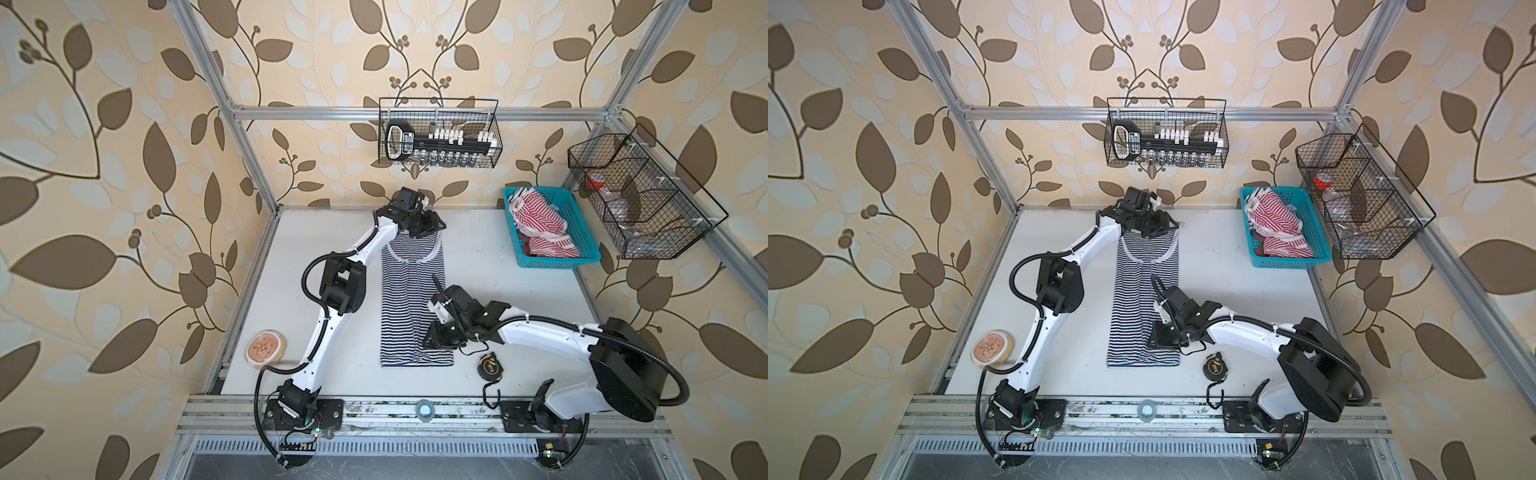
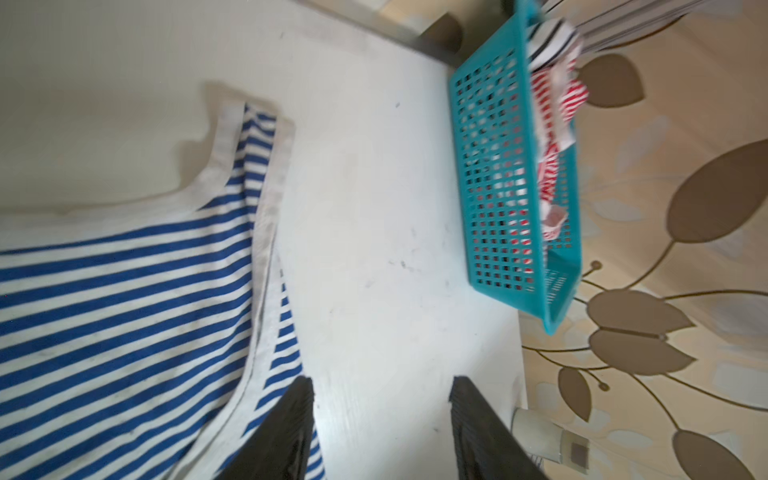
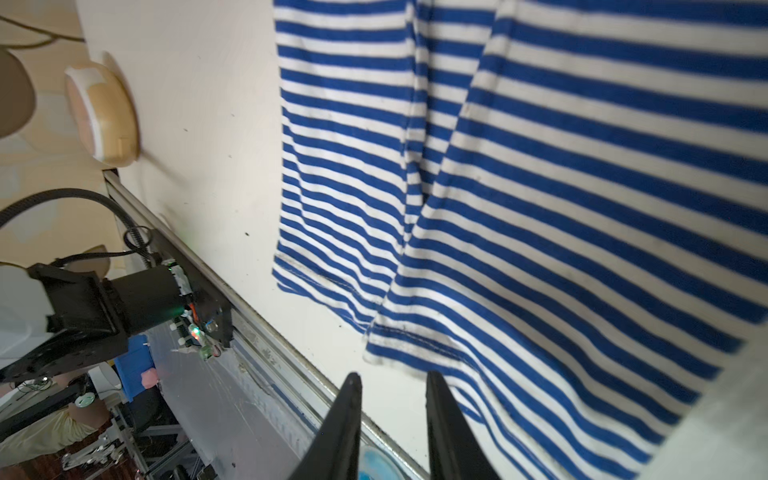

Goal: Fold and stack the tank tops

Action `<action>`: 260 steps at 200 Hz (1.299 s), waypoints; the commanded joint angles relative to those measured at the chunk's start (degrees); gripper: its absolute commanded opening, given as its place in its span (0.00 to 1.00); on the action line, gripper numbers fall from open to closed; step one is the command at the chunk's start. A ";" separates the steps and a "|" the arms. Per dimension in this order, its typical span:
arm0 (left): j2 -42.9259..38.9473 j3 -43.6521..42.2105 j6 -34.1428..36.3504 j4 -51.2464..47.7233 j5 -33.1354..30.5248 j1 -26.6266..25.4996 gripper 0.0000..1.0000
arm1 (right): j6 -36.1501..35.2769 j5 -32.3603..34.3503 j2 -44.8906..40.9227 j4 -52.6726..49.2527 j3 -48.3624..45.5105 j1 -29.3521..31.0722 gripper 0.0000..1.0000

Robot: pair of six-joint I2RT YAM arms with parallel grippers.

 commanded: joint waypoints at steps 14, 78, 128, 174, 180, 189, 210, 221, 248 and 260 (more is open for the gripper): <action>-14.30 -2.38 6.30 -8.94 -4.46 1.64 0.55 | -3.72 4.89 -9.57 -10.50 1.43 -5.05 0.30; -48.90 -49.85 11.39 -23.87 -17.65 1.79 0.54 | -9.84 4.04 -18.94 -19.65 -5.75 -14.49 0.37; -62.01 -74.65 6.82 -22.04 -13.46 -0.59 0.52 | -8.89 0.47 -13.84 -12.71 -9.41 -11.49 0.42; -62.28 -85.67 2.87 -19.37 -10.32 -5.56 0.54 | -6.11 -0.47 -10.95 -7.91 -12.18 -9.40 0.42; -62.48 -87.21 2.06 -18.18 -9.35 -5.82 0.54 | -5.38 -0.75 -10.79 -7.07 -12.78 -9.05 0.42; -62.80 -89.14 0.83 -16.61 -8.69 -6.31 0.54 | -4.73 -0.90 -10.47 -6.08 -13.37 -8.59 0.42; -63.76 -92.55 -1.17 -13.89 -8.20 -6.72 0.56 | -3.55 -0.81 -9.43 -4.58 -14.14 -7.56 0.43; -64.28 -94.07 -2.27 -12.13 -7.70 -6.71 0.57 | -2.90 -0.84 -8.73 -3.48 -14.72 -7.23 0.43; -64.95 -96.90 -5.30 -6.99 -5.82 -6.73 0.58 | -1.01 -1.57 -6.98 -0.46 -16.04 -6.65 0.43; -64.95 -98.17 -6.54 -4.99 -4.87 -6.73 0.58 | -0.15 -1.95 -6.72 0.69 -16.51 -6.34 0.43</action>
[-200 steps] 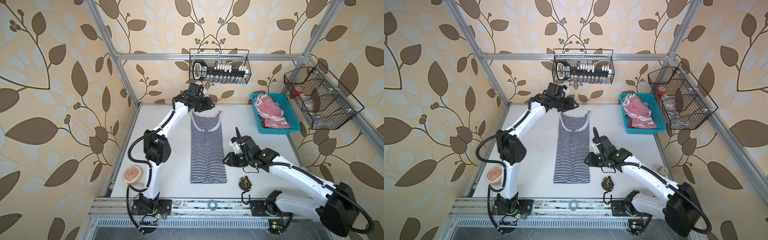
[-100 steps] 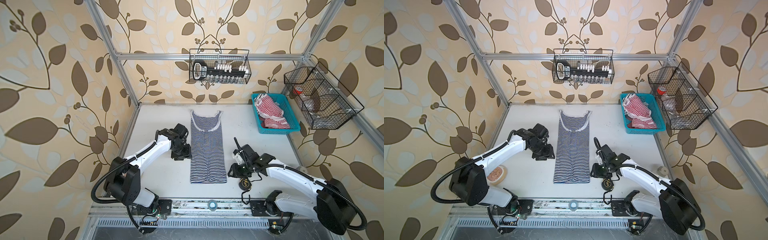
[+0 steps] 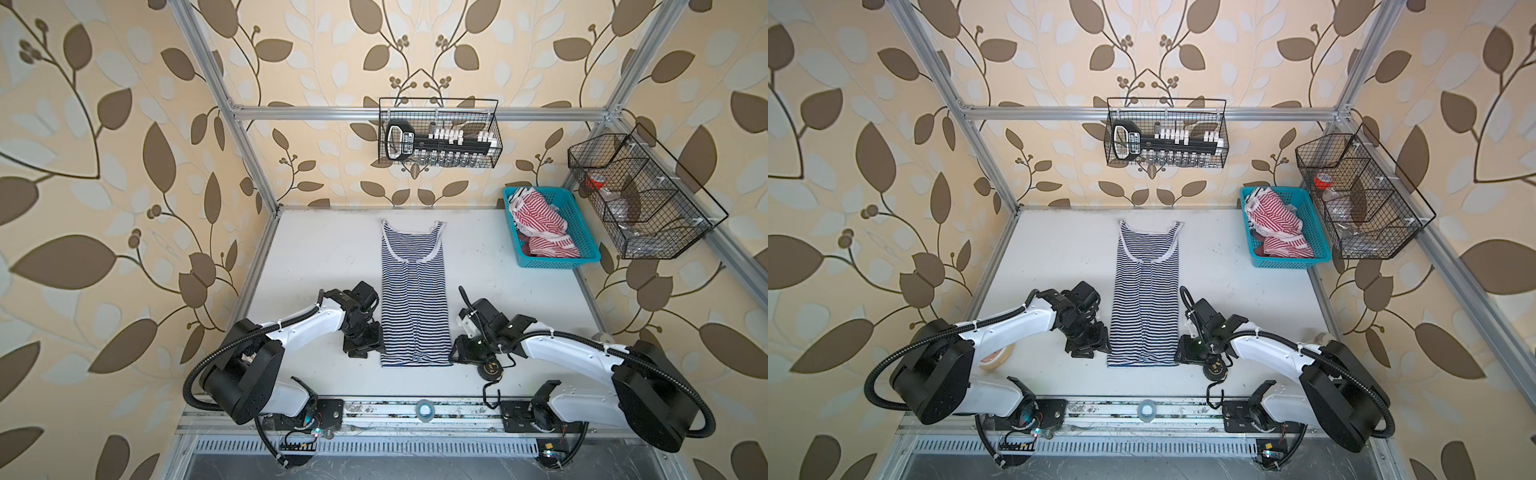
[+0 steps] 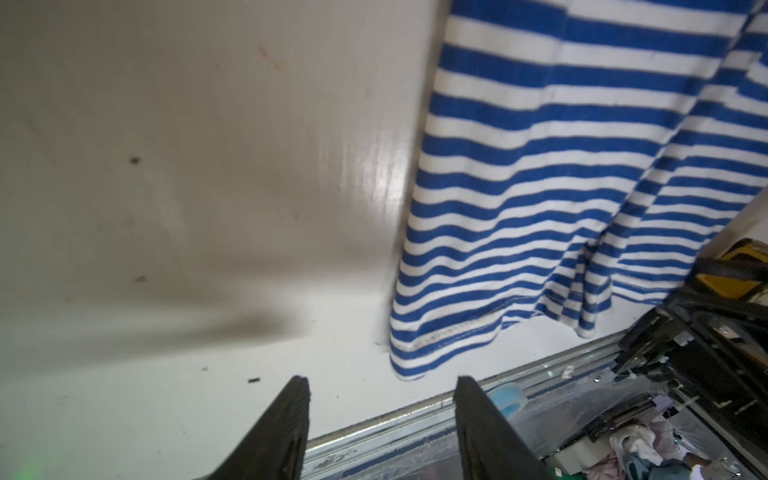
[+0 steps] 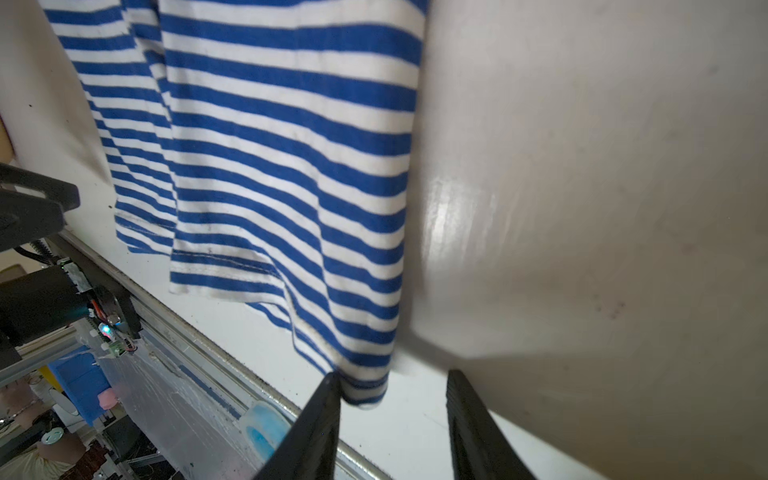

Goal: Fold and stack the tank tops
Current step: 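Release the tank top and move both grippers to the hem nearest the robot, then grasp the near hem corners with both grippers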

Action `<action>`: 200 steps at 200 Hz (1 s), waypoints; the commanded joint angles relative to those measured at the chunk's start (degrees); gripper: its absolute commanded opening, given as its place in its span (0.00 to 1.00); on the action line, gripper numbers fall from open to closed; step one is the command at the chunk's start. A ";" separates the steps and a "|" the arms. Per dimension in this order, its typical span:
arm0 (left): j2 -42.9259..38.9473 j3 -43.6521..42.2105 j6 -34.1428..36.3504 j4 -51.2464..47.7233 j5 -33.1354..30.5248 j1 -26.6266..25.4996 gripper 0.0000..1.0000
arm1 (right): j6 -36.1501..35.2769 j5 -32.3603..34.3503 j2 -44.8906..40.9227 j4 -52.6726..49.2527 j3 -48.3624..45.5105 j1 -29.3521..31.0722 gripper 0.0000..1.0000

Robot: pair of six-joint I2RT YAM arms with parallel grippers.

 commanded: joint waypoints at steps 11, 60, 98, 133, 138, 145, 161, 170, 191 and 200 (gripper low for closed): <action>-1.71 -2.85 -4.87 7.06 3.88 -0.30 0.58 | 3.58 -1.17 0.69 4.26 -2.12 0.89 0.43; -0.48 -5.63 -7.21 11.41 6.71 -0.56 0.58 | 4.87 -1.08 -0.42 4.88 -3.03 0.81 0.43; -1.15 -7.67 -8.58 12.71 7.93 -0.83 0.55 | 6.81 -1.91 -0.81 7.74 -4.38 0.68 0.42; -0.93 -8.90 -9.68 14.52 8.89 -0.94 0.51 | 7.64 -2.26 -1.29 8.83 -5.11 -0.06 0.42; -0.83 -9.08 -9.77 14.63 8.93 -0.97 0.50 | 7.79 -2.32 -1.46 8.84 -5.17 -0.23 0.42; -0.62 -9.12 -9.85 14.95 8.97 -1.04 0.49 | 7.89 -2.27 -1.62 8.83 -5.25 -0.32 0.42; -0.23 -9.46 -9.94 15.25 9.17 -1.18 0.46 | 7.98 -2.14 -1.97 8.83 -5.61 -0.78 0.44; -0.08 -9.56 -9.97 15.34 9.15 -1.27 0.44 | 8.08 -2.06 -2.18 8.92 -5.73 -1.07 0.44; 0.11 -9.85 -10.12 15.49 9.08 -1.35 0.42 | 8.42 -2.05 -2.45 9.51 -6.09 -1.43 0.44; 0.21 -10.13 -10.35 15.83 9.10 -1.38 0.40 | 8.72 -2.10 -2.48 9.91 -6.26 -1.52 0.42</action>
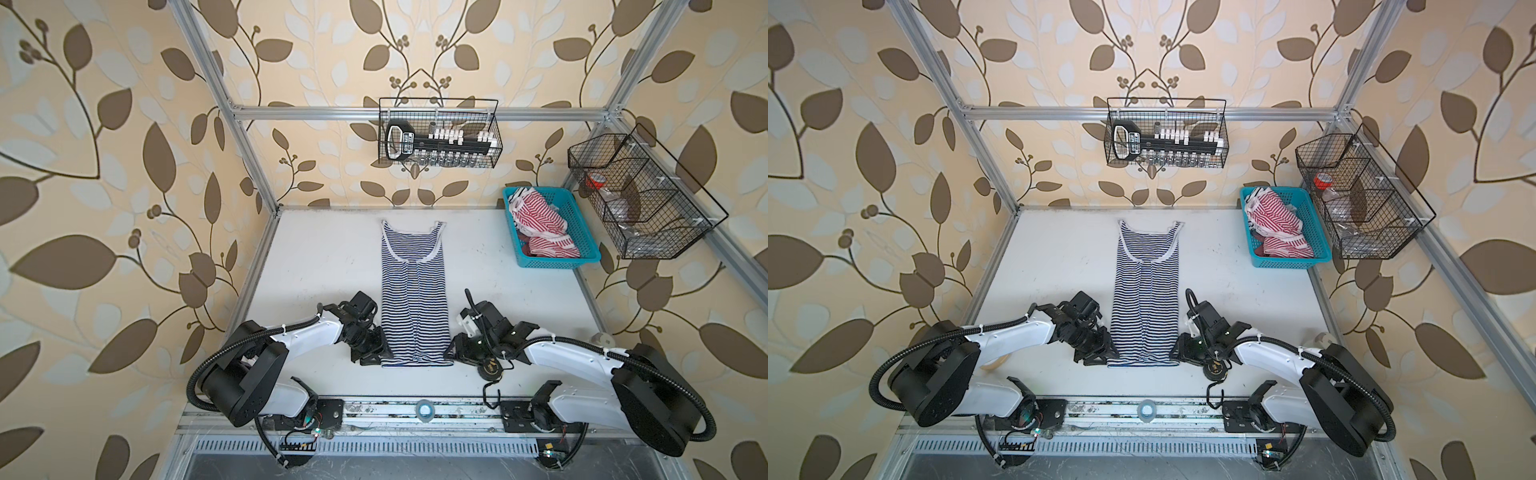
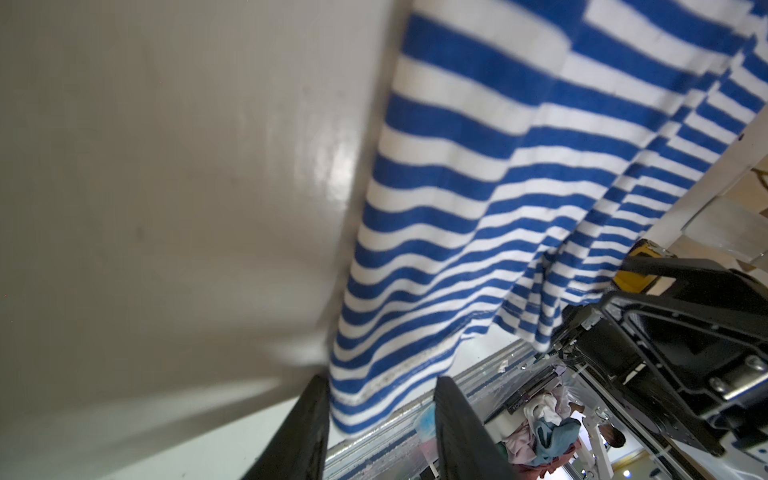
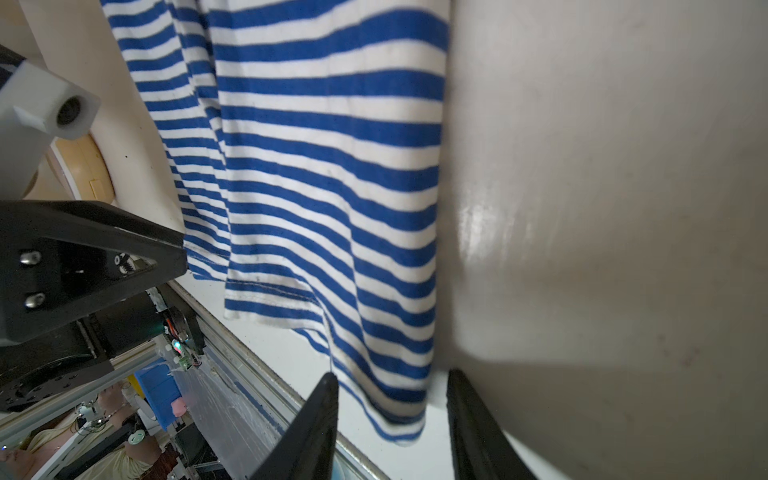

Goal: Fold and stack the tank tops
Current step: 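Grasp the near hem corners with both grippers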

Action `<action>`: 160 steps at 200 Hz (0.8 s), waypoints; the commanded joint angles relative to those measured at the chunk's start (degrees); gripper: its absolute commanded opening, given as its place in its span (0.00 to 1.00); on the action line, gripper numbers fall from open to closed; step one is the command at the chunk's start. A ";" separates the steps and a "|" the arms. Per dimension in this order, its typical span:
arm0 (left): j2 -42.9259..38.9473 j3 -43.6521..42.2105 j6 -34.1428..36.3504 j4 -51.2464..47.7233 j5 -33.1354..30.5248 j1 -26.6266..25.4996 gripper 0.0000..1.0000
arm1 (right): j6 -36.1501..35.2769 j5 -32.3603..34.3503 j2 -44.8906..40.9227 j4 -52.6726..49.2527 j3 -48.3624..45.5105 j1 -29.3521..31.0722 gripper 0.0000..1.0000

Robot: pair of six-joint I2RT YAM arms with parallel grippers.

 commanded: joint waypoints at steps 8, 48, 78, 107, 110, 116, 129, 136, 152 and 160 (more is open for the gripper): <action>0.51 -1.55 -0.50 0.44 0.03 -0.67 0.39 | 1.77 0.50 -0.27 0.36 -1.77 -0.39 0.41; -0.39 -2.22 -0.84 0.23 -0.12 -0.72 0.31 | 2.17 0.16 0.13 1.14 -2.14 -0.15 0.28; -0.62 -3.10 -1.11 1.18 -0.33 -0.72 0.19 | 2.36 0.29 0.08 1.84 -2.32 0.28 0.15; -1.67 -3.97 -1.74 1.59 -0.30 -0.78 0.07 | 2.81 0.72 -0.83 1.90 -2.32 1.24 0.03; -1.90 -4.04 -1.80 1.57 -0.32 -0.89 0.06 | 2.80 0.76 -0.97 1.86 -2.32 1.44 0.01; -2.36 -4.23 -1.97 1.60 -0.34 -0.95 0.03 | 2.81 0.89 -1.16 1.81 -2.40 1.63 0.00; -3.65 -4.51 -2.42 1.51 -0.45 -1.06 0.00 | 2.79 1.19 -1.84 1.49 -2.58 2.37 0.00; -4.43 -4.84 -2.70 1.38 -0.62 -1.19 0.00 | 3.01 1.50 -2.41 1.12 -2.73 2.81 0.00; -6.43 -5.74 -3.57 1.09 -0.98 -1.31 0.00 | 3.82 2.44 -4.45 0.25 -3.30 4.03 0.00; -7.57 -6.38 -4.21 0.99 -1.10 -1.53 0.00 | 4.34 2.90 -5.73 -0.13 -3.67 4.56 0.00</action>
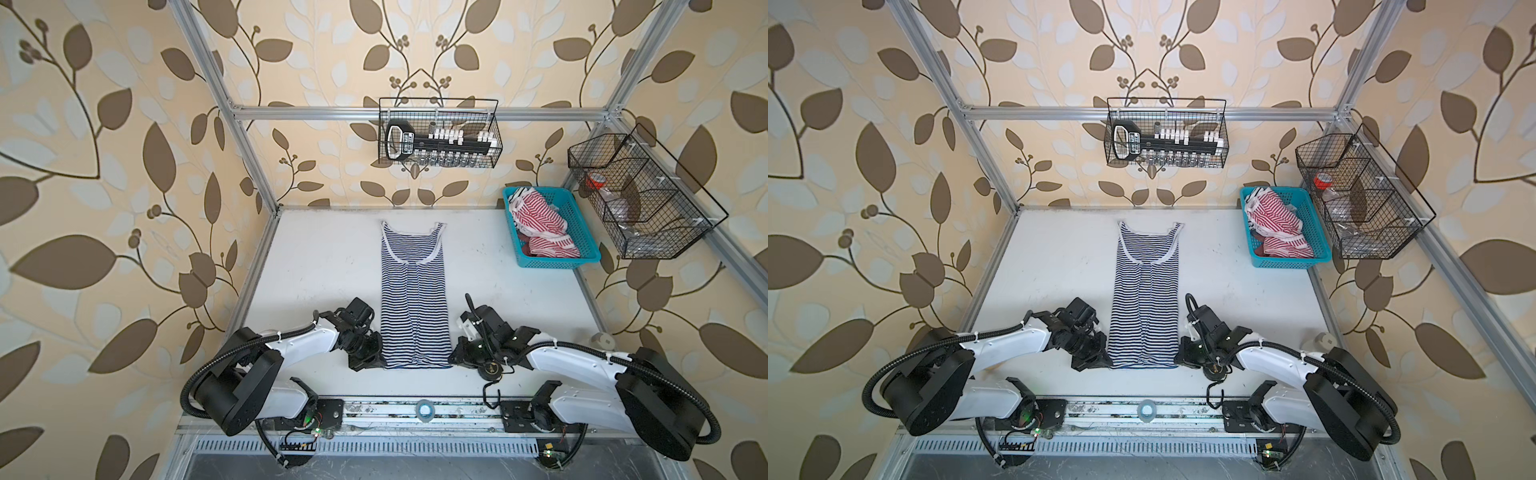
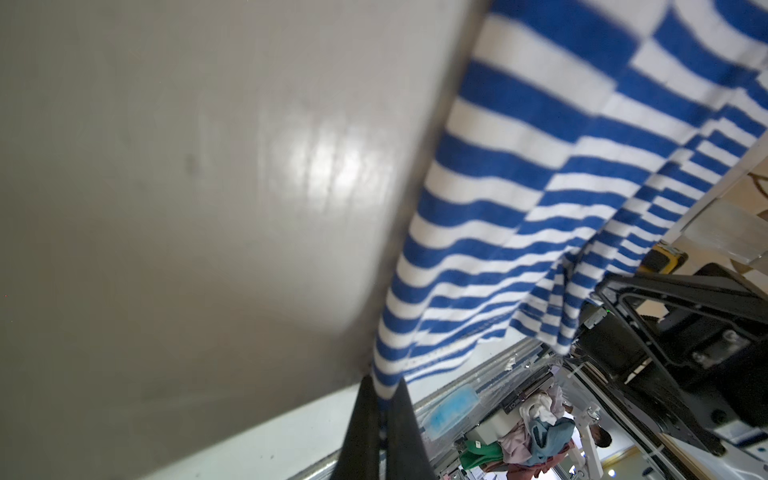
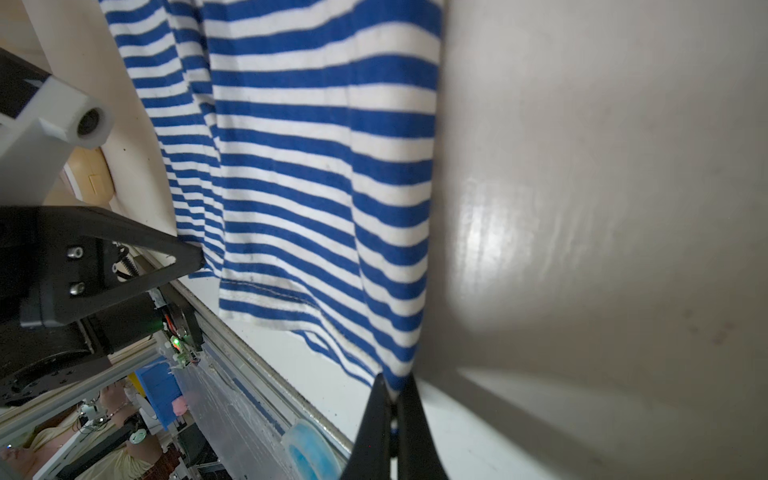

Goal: Fold and stack the tank tops
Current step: 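Grasp the near hem corners with both grippers, then lift the near hem with both grippers and fold it away from the robot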

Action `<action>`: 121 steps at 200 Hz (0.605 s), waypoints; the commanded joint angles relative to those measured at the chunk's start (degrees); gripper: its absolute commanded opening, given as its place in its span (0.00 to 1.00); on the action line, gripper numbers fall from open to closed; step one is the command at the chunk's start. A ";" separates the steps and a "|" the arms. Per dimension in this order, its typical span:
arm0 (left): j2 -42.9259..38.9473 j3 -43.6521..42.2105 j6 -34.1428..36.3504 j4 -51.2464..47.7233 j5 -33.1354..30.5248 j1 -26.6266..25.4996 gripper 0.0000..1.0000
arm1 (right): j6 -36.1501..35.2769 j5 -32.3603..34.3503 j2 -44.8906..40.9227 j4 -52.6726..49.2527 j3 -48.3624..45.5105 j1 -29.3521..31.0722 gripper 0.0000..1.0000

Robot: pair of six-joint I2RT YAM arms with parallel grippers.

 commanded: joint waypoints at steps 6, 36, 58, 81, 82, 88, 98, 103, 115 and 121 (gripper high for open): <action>-4.58 -1.92 -1.83 -1.31 -1.19 -0.89 0.00 | 2.38 2.23 -4.37 -2.11 -1.78 1.95 0.00; -9.91 -3.27 -4.63 -1.79 -1.80 -1.22 0.00 | 3.89 3.86 -10.24 -4.66 -2.42 2.97 0.00; -12.83 -2.03 -4.99 -3.87 -2.83 -1.27 0.00 | 4.12 4.56 -13.43 -6.50 -1.97 3.06 0.00; -14.05 0.38 -4.58 -6.05 -3.74 -1.27 0.00 | 3.39 4.89 -14.52 -7.86 -0.36 2.89 0.00; -14.07 0.53 -4.53 -6.12 -3.74 -1.27 0.00 | 3.35 4.92 -14.48 -7.89 -0.27 2.84 0.00; -13.97 1.34 -4.12 -6.90 -4.00 -1.25 0.00 | 3.01 4.85 -14.31 -8.38 0.33 2.52 0.00; -13.55 3.17 -3.23 -8.74 -4.97 -1.19 0.00 | 2.08 4.52 -13.94 -9.07 1.38 1.73 0.00; -13.29 3.97 -2.88 -9.34 -5.33 -1.19 0.00 | 1.72 4.30 -13.75 -9.34 1.85 1.31 0.00; -12.64 5.76 -2.62 -10.34 -6.04 -1.23 0.00 | 0.60 3.71 -13.15 -9.73 2.99 0.12 0.00; -12.36 6.68 -2.62 -10.77 -6.63 -1.21 0.00 | 0.03 3.13 -12.84 -9.85 3.60 -0.68 0.00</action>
